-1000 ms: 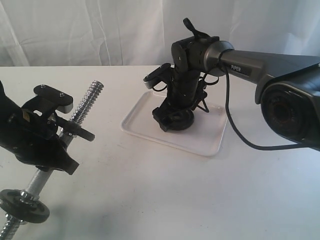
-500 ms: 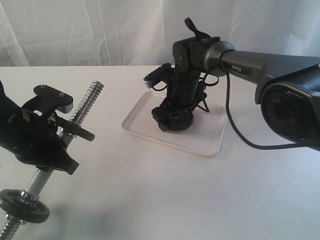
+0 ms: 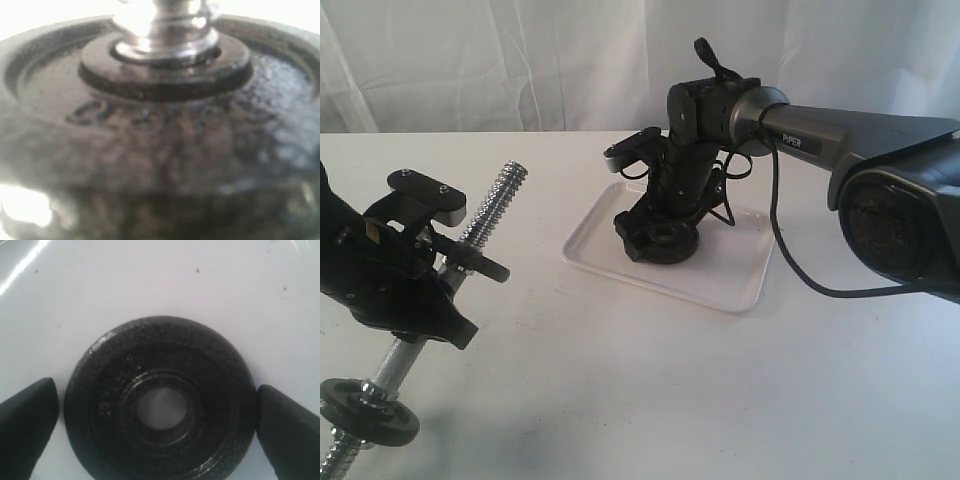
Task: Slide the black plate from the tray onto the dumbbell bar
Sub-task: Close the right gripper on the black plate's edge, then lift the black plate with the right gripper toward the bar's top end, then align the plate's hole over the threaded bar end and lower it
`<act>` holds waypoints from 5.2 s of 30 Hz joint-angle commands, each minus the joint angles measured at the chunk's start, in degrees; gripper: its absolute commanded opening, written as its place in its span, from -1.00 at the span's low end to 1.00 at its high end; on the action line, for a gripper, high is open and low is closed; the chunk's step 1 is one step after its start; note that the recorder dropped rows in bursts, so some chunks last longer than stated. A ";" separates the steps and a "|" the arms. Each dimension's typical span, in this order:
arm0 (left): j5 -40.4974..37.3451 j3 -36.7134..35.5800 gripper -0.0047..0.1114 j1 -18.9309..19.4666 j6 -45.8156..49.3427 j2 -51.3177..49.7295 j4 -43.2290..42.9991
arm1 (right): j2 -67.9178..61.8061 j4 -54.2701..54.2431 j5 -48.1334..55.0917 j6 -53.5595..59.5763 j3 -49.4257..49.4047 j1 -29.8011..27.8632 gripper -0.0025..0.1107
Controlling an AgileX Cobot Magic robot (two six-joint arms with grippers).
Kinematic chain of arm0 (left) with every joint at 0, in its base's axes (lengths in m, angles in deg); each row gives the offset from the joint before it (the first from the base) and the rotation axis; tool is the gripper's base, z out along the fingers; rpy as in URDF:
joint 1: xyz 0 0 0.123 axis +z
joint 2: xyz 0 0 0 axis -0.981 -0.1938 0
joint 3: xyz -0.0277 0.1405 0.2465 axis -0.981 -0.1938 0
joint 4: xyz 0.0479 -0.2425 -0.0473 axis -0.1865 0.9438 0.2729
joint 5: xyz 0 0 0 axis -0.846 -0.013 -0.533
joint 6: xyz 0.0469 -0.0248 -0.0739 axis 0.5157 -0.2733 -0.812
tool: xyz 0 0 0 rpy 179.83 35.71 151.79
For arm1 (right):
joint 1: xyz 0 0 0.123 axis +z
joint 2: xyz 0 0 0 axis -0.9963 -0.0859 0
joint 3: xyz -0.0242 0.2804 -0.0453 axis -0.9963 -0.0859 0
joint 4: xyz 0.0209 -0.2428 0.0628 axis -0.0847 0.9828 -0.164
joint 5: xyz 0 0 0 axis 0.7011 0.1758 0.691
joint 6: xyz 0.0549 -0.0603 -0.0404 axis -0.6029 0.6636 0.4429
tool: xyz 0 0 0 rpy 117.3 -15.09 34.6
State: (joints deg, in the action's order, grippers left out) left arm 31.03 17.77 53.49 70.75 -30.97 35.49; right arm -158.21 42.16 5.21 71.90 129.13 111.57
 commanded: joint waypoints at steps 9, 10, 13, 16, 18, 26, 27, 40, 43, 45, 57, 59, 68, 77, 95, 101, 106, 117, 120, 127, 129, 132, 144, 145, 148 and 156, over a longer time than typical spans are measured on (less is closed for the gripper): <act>4.53 1.45 -0.92 0.04 -0.23 3.01 1.05 | -6.27 4.94 7.11 -0.47 -1.98 0.34 0.90; 4.53 1.45 -0.92 0.04 -0.23 3.01 1.05 | -6.27 5.46 7.11 -0.47 -1.98 0.34 0.90; 4.53 1.45 -0.92 0.04 -0.23 3.01 1.05 | -6.27 5.94 7.01 -0.47 -1.98 0.34 0.90; 4.53 1.45 -0.92 0.04 -0.23 3.01 1.05 | -6.27 6.73 8.29 -0.47 -1.98 0.34 0.90; 4.53 1.45 -0.92 0.04 -0.23 3.01 1.05 | -6.27 7.50 9.22 -0.47 -1.98 0.34 0.90; 4.53 1.45 -0.92 0.04 -0.23 3.01 1.05 | -6.27 8.31 9.49 -0.73 -1.98 0.34 0.88; 4.53 1.45 -0.92 0.04 -0.23 3.01 1.05 | -6.27 8.31 9.49 -0.76 -1.98 0.34 0.85; 4.64 1.45 -0.92 0.04 -0.23 3.01 1.05 | -6.27 8.31 8.81 -2.71 -1.98 0.34 -0.56; 4.64 1.45 -0.92 0.04 -0.23 3.01 1.05 | -6.27 8.31 11.14 -4.60 -1.98 0.34 -0.96; 4.64 1.45 -0.92 0.04 -0.23 3.01 1.05 | -6.16 8.31 13.52 -6.09 -1.98 0.34 -0.96; 3.06 1.45 -0.92 0.04 4.37 3.01 1.05 | 4.11 -5.77 13.85 -3.65 -1.88 -2.49 -0.96; 3.28 1.45 -0.92 0.04 4.37 3.01 1.05 | 6.03 -8.98 13.85 -3.07 -1.88 -3.78 -0.96; 3.27 1.45 -0.92 0.04 4.52 3.01 1.05 | 11.48 -25.98 13.85 1.67 -1.88 -10.07 -0.96; 3.02 1.45 -0.92 0.04 5.73 3.01 1.05 | 12.37 -43.35 13.85 6.99 -1.88 -11.53 -0.96; 1.71 1.45 -0.92 0.04 9.78 3.01 1.28 | 20.58 -53.77 13.85 6.30 -2.09 -8.36 -0.96; 1.46 1.45 -0.92 0.04 10.32 3.01 1.46 | 20.58 -53.40 13.85 5.51 -2.09 -5.66 -0.96; 1.33 1.45 -0.92 0.04 10.42 3.01 1.46 | 20.58 -53.15 13.85 4.87 -2.09 -4.93 -0.96; 1.54 1.45 -0.92 0.04 10.42 3.01 1.46 | 20.58 -54.09 13.85 6.58 -6.99 -3.54 -0.96; 1.30 1.45 -0.92 -0.08 10.42 3.01 1.55 | 20.58 -57.65 13.85 8.61 -7.97 -3.54 -0.96; 1.11 1.45 -0.92 -0.08 17.41 3.01 8.16 | 20.58 -59.16 13.85 8.91 -7.97 -3.54 -0.96; 1.11 1.45 -0.92 -0.08 20.49 3.01 11.07 | 20.58 -59.16 13.85 8.91 -7.97 -3.54 -0.96; 1.11 1.45 -0.92 -0.08 21.10 3.01 12.01 | 20.58 -59.16 13.85 8.91 -7.97 -3.54 -0.96; 0.26 1.45 -0.92 -0.08 21.97 3.01 12.00 | 20.58 -58.27 13.85 8.57 -8.10 -3.54 -0.96; 0.23 1.45 -0.92 -0.08 22.08 3.09 12.00 | 20.58 -58.14 13.85 8.45 -8.10 -3.54 -0.96; 0.23 1.45 -0.92 -0.08 22.20 3.09 12.00 | 20.81 -58.00 13.85 8.46 -8.10 -3.80 -0.96; 0.23 1.45 -0.92 -0.08 23.06 3.09 12.00 | 22.87 -52.96 13.85 8.16 -8.10 -4.82 -0.96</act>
State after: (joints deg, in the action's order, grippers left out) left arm 28.11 17.77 53.49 92.62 -30.97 45.41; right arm -137.66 -9.28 19.01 79.94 120.82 107.57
